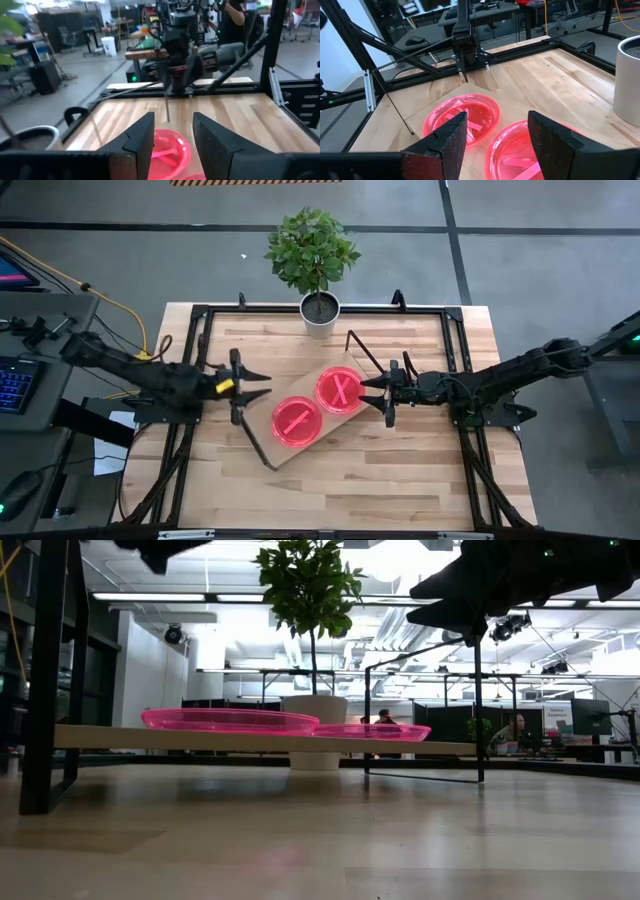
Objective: Place and stack plates onto a shelf
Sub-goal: Return to Home Position
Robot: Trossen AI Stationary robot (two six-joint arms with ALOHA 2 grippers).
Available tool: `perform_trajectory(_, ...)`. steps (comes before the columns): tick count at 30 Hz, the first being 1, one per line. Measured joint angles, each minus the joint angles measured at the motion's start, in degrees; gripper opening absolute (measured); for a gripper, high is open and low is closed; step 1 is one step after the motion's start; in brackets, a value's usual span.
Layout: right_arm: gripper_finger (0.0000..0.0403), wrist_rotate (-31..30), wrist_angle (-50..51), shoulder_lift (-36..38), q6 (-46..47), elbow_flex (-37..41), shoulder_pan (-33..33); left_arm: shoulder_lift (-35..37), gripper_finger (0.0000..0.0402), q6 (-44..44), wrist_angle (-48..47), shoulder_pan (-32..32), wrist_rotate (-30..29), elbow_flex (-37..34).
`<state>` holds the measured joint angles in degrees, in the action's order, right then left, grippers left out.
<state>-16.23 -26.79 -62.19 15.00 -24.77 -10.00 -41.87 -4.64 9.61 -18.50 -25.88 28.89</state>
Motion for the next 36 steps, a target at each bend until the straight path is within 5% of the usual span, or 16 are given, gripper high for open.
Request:
perform_trajectory(13, 0.0195, -1.8, -0.2, 0.0, 0.2, 0.0, 0.0, 18.4, 0.0108, -0.6, 14.4, 11.1, 13.3, -18.1)
perform_trajectory(23, 0.0195, -2.2, 0.3, 0.0, 0.1, 0.0, -1.6, 28.0, 0.0005, -0.3, 13.6, 11.4, 14.1, -24.5)
perform_trajectory(36, 0.0195, -2.8, 1.0, 0.0, 0.2, 0.0, -2.2, 38.8, 0.0000, 5.7, 0.4, 11.4, 17.7, -27.5)
